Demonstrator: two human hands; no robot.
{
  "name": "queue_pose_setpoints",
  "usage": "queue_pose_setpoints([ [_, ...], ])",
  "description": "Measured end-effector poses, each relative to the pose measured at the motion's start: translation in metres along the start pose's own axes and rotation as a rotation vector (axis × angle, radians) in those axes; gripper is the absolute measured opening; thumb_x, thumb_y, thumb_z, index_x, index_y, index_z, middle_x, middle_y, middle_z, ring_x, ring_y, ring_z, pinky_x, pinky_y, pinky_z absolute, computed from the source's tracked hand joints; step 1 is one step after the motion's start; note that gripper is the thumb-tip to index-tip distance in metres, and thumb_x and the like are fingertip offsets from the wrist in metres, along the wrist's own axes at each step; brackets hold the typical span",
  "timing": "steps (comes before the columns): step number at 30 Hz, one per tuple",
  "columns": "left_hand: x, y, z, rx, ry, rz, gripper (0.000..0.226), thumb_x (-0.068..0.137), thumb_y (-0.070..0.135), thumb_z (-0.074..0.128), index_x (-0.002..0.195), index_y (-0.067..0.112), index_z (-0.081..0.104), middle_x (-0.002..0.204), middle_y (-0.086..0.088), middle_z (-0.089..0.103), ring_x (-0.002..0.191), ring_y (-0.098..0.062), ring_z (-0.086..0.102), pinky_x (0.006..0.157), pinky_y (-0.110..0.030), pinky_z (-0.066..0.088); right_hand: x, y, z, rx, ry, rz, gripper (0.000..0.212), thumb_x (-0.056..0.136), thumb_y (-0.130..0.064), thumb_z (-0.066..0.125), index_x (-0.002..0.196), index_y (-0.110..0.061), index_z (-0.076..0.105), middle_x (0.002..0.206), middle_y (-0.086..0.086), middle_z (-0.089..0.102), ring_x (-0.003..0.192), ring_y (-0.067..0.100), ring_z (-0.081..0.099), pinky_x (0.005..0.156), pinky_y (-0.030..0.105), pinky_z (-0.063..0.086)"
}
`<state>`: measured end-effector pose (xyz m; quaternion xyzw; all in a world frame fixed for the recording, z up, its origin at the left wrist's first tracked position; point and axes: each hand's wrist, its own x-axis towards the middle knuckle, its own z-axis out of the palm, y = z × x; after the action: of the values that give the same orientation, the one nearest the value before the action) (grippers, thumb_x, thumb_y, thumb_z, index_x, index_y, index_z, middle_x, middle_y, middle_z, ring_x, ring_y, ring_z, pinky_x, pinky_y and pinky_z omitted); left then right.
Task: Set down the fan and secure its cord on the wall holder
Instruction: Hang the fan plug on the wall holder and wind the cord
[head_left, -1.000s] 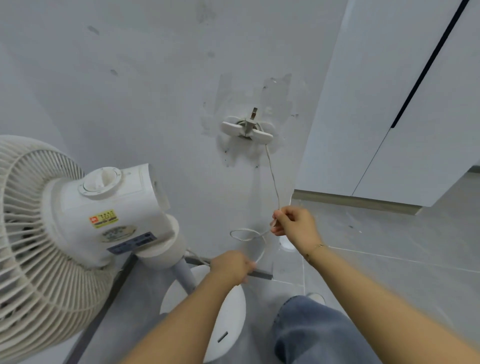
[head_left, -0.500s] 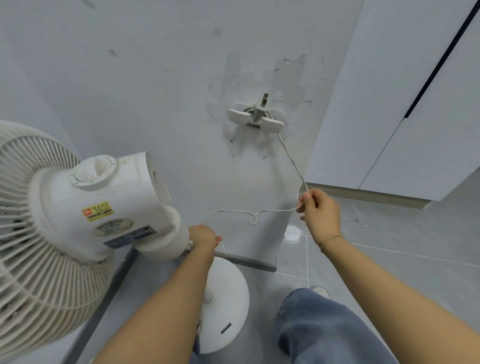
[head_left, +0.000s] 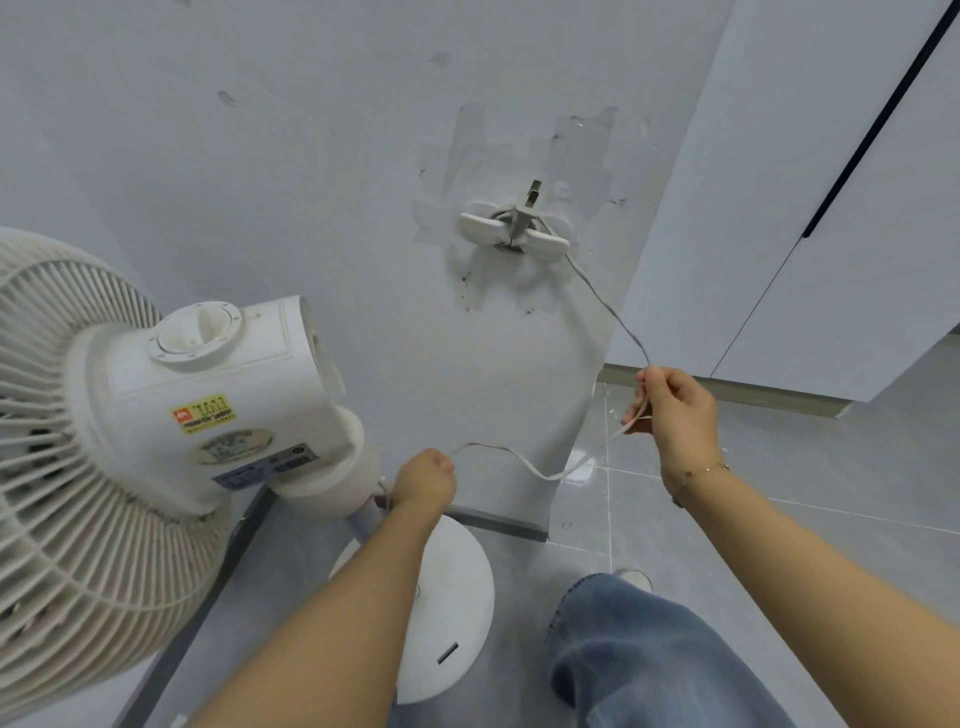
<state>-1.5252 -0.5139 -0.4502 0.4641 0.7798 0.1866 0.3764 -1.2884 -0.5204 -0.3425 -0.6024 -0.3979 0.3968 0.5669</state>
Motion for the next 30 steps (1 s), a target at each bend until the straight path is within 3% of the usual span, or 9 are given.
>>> queue_pose_setpoints([
  [5, -0.039, 0.029, 0.015, 0.297, -0.310, 0.464, 0.064, 0.080, 0.005, 0.053, 0.138, 0.026, 0.040, 0.130, -0.002, 0.056, 0.120, -0.025, 0.052, 0.101, -0.034, 0.042, -0.009, 0.008, 0.001, -0.053, -0.127, 0.017, 0.021, 0.100, -0.013, 0.043, 0.095, -0.003, 0.060, 0.068, 0.007, 0.055, 0.046, 0.013, 0.056, 0.045, 0.023, 0.050],
  [9, -0.056, 0.048, 0.024, 0.171, -0.393, 0.547, 0.076, 0.077, 0.002, 0.056, 0.144, 0.028, 0.030, 0.139, 0.001, 0.048, 0.129, -0.019, 0.043, 0.107, -0.035, 0.037, -0.011, 0.011, 0.004, -0.065, -0.138, 0.026, 0.021, 0.099, -0.014, 0.044, 0.097, -0.002, 0.061, 0.070, 0.006, 0.060, 0.049, 0.011, 0.057, 0.051, 0.023, 0.051],
  [11, -0.064, 0.060, 0.019, -0.005, -0.456, 0.511, 0.060, 0.079, -0.004, 0.049, 0.132, 0.022, 0.047, 0.134, 0.000, 0.052, 0.123, -0.017, 0.048, 0.099, -0.030, 0.042, -0.009, 0.011, 0.003, -0.088, -0.135, 0.009, 0.021, 0.099, -0.014, 0.046, 0.098, 0.000, 0.062, 0.069, 0.006, 0.060, 0.053, 0.015, 0.056, 0.055, 0.026, 0.051],
  [14, -0.074, 0.083, 0.005, -0.168, -0.564, 0.365, 0.028, 0.091, 0.004, 0.041, 0.106, 0.009, 0.064, 0.112, -0.009, 0.067, 0.095, -0.017, 0.057, 0.075, -0.021, 0.041, -0.005, 0.010, -0.002, -0.152, -0.131, -0.033, 0.020, 0.097, -0.013, 0.049, 0.097, 0.001, 0.064, 0.067, 0.006, 0.058, 0.056, 0.017, 0.053, 0.057, 0.028, 0.048],
  [18, -0.086, 0.094, -0.015, -0.334, -0.575, 0.443, 0.043, 0.099, 0.032, 0.041, 0.075, 0.016, 0.072, 0.067, 0.002, 0.069, 0.065, -0.004, 0.056, 0.071, -0.019, 0.043, 0.001, 0.008, -0.008, -0.202, -0.129, -0.081, 0.016, 0.095, -0.013, 0.052, 0.092, -0.003, 0.064, 0.068, 0.005, 0.061, 0.058, 0.016, 0.054, 0.058, 0.028, 0.049],
  [22, -0.100, 0.096, -0.032, -0.052, -0.684, 0.608, 0.026, 0.085, 0.032, 0.067, 0.061, 0.027, 0.072, 0.069, 0.003, 0.069, 0.051, 0.004, 0.051, 0.058, -0.010, 0.039, 0.004, 0.006, -0.008, -0.246, -0.090, -0.124, 0.016, 0.096, -0.013, 0.051, 0.091, -0.002, 0.063, 0.070, 0.005, 0.063, 0.060, 0.015, 0.056, 0.059, 0.027, 0.049],
  [25, -0.105, 0.085, -0.021, 0.388, -0.889, 0.510, 0.024, 0.086, 0.031, 0.066, 0.085, 0.009, 0.076, 0.071, 0.004, 0.070, 0.049, -0.001, 0.049, 0.061, -0.015, 0.040, 0.007, 0.005, -0.008, -0.236, -0.068, -0.120, 0.017, 0.096, -0.012, 0.050, 0.093, -0.001, 0.062, 0.070, 0.005, 0.062, 0.062, 0.015, 0.057, 0.058, 0.027, 0.051],
  [27, -0.106, 0.068, -0.002, 0.565, -0.960, 0.352, 0.030, 0.092, 0.027, 0.059, 0.097, 0.000, 0.071, 0.089, -0.011, 0.075, 0.047, -0.004, 0.055, 0.062, -0.019, 0.042, 0.007, 0.005, -0.007, -0.218, -0.054, -0.107, 0.016, 0.096, -0.012, 0.050, 0.096, -0.002, 0.062, 0.073, 0.008, 0.063, 0.063, 0.015, 0.058, 0.059, 0.028, 0.055],
  [30, -0.092, 0.030, 0.032, 0.593, -0.909, 0.030, 0.027, 0.099, 0.017, 0.045, 0.078, 0.003, 0.055, 0.085, -0.026, 0.069, 0.046, -0.015, 0.058, 0.056, -0.024, 0.051, 0.004, 0.005, -0.004, -0.189, -0.048, -0.089, 0.017, 0.096, -0.012, 0.050, 0.097, -0.001, 0.063, 0.074, 0.010, 0.062, 0.065, 0.017, 0.059, 0.066, 0.036, 0.058],
])
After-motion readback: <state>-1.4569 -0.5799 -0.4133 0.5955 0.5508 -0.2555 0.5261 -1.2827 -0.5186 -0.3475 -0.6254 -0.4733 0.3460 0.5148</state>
